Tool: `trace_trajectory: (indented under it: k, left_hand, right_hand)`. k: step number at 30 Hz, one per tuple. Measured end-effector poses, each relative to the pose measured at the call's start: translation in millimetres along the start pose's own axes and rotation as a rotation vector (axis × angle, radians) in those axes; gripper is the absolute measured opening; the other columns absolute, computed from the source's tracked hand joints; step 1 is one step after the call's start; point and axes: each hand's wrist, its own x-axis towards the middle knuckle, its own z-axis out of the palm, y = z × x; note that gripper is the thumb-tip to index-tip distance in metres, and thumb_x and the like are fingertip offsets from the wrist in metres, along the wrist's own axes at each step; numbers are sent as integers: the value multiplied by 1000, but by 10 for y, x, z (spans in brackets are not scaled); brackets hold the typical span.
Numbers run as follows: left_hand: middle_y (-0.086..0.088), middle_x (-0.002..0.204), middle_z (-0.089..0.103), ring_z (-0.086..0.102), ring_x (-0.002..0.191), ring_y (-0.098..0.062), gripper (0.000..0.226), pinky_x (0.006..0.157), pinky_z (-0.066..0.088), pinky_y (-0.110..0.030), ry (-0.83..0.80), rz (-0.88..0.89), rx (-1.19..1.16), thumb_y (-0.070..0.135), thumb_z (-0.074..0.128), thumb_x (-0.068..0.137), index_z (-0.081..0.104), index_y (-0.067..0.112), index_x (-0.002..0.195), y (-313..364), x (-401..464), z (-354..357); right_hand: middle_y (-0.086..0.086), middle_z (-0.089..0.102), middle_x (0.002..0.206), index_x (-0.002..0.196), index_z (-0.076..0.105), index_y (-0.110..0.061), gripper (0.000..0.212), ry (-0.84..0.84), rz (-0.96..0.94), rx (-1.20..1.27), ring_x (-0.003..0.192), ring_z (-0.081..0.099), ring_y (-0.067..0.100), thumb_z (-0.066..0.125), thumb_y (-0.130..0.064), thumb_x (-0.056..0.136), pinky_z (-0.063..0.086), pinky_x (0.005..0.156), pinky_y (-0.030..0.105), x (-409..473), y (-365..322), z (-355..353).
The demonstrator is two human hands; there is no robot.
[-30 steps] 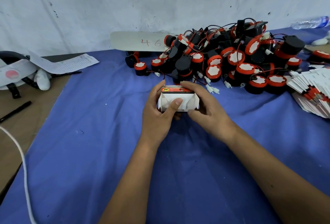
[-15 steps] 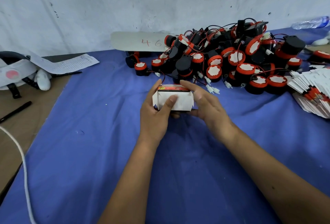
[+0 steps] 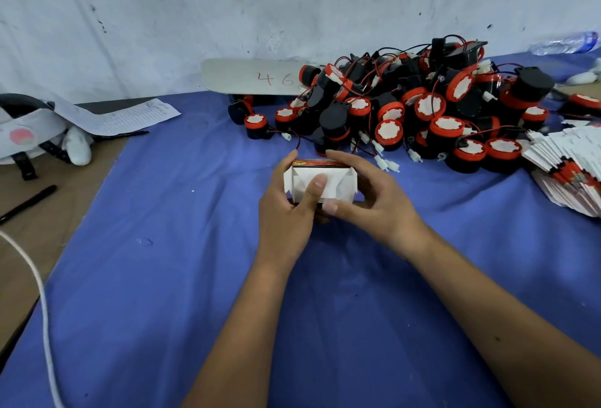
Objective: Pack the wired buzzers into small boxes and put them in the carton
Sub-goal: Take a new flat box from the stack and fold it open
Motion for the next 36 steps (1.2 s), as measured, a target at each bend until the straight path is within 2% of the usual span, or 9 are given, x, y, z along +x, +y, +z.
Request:
trace_trajectory:
  k: [6, 12, 15, 18, 22, 24, 28, 32, 36]
  left_hand:
    - [0, 127, 68, 70, 110, -26, 51, 78, 64, -46, -36, -47, -84, 54, 48, 96, 59, 33, 142, 66, -33, 20]
    - [7, 141, 62, 58, 131, -14, 48, 108, 51, -47, -11, -70, -55, 39, 49, 92, 62, 36, 138, 95, -48, 52]
    - [11, 138, 63, 63, 115, 0, 38, 98, 56, -32, -14, -18, -12, 39, 56, 93, 64, 38, 130, 94, -70, 68]
    - [18, 124, 66, 64, 86, 3, 31, 81, 57, -22, -10, -7, 9, 24, 64, 96, 66, 37, 123, 56, -71, 79]
    - [19, 119, 66, 65, 95, 2, 34, 74, 54, -17, -6, 43, 74, 11, 63, 96, 64, 37, 117, 69, -71, 62]
    - [14, 118, 66, 67, 103, -6, 36, 76, 55, -20, 1, 50, 91, 11, 62, 95, 61, 38, 118, 65, -55, 37]
    - [3, 112, 70, 68, 100, -16, 30, 75, 55, -30, 29, -45, 38, 27, 51, 85, 57, 34, 114, 19, -25, -44]
    - [-3, 110, 70, 68, 96, -21, 26, 72, 51, -35, 81, -118, -7, 33, 51, 82, 55, 33, 108, 16, -7, -85]
    - [-4, 108, 71, 71, 99, -31, 23, 74, 62, -59, 78, -169, -50, 37, 57, 84, 57, 34, 107, 66, -24, -67]
  right_hand:
    - [-22, 68, 122, 133, 65, -27, 44, 145, -11, -161, 118, 61, 0, 58, -27, 90, 51, 93, 18, 34, 44, -8]
    - [-17, 68, 122, 132, 64, -21, 44, 187, -62, -306, 117, 59, -2, 52, -21, 90, 47, 92, 13, 4, -29, 32]
    - [-10, 69, 122, 125, 69, -17, 32, 228, -124, -375, 116, 61, 4, 61, -17, 94, 49, 96, 23, -16, -58, 48]
    - [-15, 72, 110, 111, 74, -22, 31, 290, -108, -367, 109, 64, 4, 57, -43, 97, 50, 91, 23, -43, -105, 96]
    - [-32, 61, 76, 77, 60, -51, 22, 302, -85, -326, 79, 59, -5, 54, -52, 98, 41, 67, 9, -41, -177, 135]
    - [-28, 68, 103, 99, 68, -49, 13, 186, -29, -206, 102, 61, -8, 56, -51, 96, 43, 80, 6, -42, -172, 124]
    - [-13, 40, 157, 142, 54, -36, 49, -165, 42, -79, 146, 32, -4, 56, -38, 93, 36, 113, 17, -54, -111, 69]
    - [-11, 39, 160, 136, 55, -43, 59, -232, 172, 248, 148, 37, 10, 51, -27, 79, 41, 116, 39, 11, -143, 91]
    - [-14, 57, 147, 140, 59, -37, 44, -117, 46, 85, 142, 46, 10, 58, -26, 97, 41, 116, 48, -14, -58, 51]
